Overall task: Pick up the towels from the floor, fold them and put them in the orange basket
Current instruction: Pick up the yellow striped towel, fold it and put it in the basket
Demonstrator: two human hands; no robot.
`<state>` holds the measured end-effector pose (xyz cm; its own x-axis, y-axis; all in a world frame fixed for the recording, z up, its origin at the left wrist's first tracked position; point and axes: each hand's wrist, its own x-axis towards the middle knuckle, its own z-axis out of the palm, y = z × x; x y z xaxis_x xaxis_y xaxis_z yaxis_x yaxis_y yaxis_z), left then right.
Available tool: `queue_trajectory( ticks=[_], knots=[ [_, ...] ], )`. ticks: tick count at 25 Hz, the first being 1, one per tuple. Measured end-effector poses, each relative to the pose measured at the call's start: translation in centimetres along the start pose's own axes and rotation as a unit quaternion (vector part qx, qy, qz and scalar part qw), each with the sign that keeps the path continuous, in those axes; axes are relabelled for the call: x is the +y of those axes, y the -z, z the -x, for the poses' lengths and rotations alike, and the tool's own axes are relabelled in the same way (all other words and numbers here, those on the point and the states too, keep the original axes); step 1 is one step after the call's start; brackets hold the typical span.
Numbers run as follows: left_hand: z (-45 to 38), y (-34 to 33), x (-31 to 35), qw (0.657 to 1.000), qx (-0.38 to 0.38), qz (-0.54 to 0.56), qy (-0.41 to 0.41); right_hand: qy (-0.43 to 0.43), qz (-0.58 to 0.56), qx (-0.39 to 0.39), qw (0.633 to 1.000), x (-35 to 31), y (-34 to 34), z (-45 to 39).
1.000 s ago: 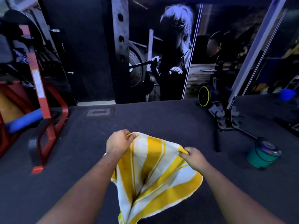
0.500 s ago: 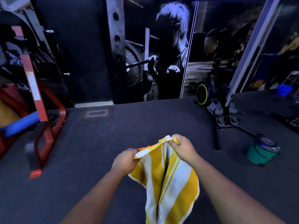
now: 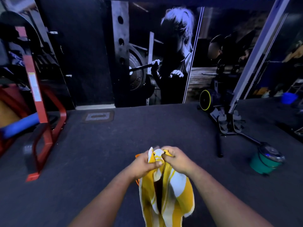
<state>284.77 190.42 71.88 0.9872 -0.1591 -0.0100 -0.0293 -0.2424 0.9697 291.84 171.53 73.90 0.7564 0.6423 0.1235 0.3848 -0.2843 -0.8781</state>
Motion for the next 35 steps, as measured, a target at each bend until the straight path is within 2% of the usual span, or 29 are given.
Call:
queue_trajectory(
  ticks=[1, 3, 5, 8, 9, 11, 12, 14, 16, 18, 20, 23, 27, 31, 35],
  knots=[
    [-0.2, -0.1, 0.4, 0.999, -0.030, -0.007, 0.009, 0.008, -0.006, 0.000, 1.000, -0.5, 0.0, 0.0],
    [-0.5, 0.3, 0.5, 1.000, 0.006, 0.005, 0.001, 0.001, -0.018, 0.033, 0.999, -0.5, 0.7, 0.2],
    [-0.6, 1.2, 0.2, 0.992, 0.117, 0.034, -0.002, -0.053, 0.000, 0.030, 0.998, 0.4, 1.7, 1.0],
    [-0.9, 3.3, -0.5, 0.956, 0.274, 0.087, 0.053, -0.131, 0.175, -0.036, 0.975, 3.5, 3.1, 2.9],
    [-1.0, 4.1, -0.9, 0.939, 0.317, 0.112, 0.074, -0.155, 0.181, -0.032, 0.971, 4.3, 3.4, 3.6],
    [-0.8, 5.4, -1.8, 0.912, 0.370, 0.136, 0.109, -0.164, 0.095, 0.011, 0.982, 5.4, 3.8, 4.9],
    [-0.6, 5.6, -2.1, 0.913, 0.368, 0.125, 0.121, -0.163, 0.020, 0.048, 0.985, 5.7, 3.9, 5.2],
    [-0.4, 5.3, -2.3, 0.936, 0.316, 0.094, 0.126, -0.162, -0.125, 0.114, 0.972, 4.9, 3.8, 5.3],
    [-0.7, 4.2, -2.0, 0.951, 0.279, 0.065, 0.112, -0.170, -0.209, 0.124, 0.955, 3.9, 3.3, 4.8],
    [-1.1, 3.1, -1.1, 0.949, 0.298, 0.021, 0.102, -0.195, -0.216, 0.119, 0.949, 3.2, 2.3, 4.2],
    [-1.4, 2.2, -0.5, 0.934, 0.343, -0.006, 0.101, -0.206, -0.207, 0.160, 0.943, 3.2, 1.2, 3.9],
    [-0.9, 1.2, -0.4, 0.924, 0.365, 0.050, 0.100, -0.174, -0.166, 0.236, 0.942, 3.0, 0.3, 3.4],
    [-0.4, 0.8, -0.8, 0.902, 0.389, 0.130, 0.132, -0.156, -0.088, 0.265, 0.947, 2.1, -0.7, 2.2],
    [0.5, 0.8, -2.0, 0.930, 0.355, 0.063, 0.067, -0.170, -0.121, 0.210, 0.955, 1.9, -2.2, 1.4],
    [1.7, 0.8, -2.1, 0.936, 0.340, 0.082, 0.035, -0.186, -0.197, 0.121, 0.955, 0.6, -4.5, 0.7]
  ],
)
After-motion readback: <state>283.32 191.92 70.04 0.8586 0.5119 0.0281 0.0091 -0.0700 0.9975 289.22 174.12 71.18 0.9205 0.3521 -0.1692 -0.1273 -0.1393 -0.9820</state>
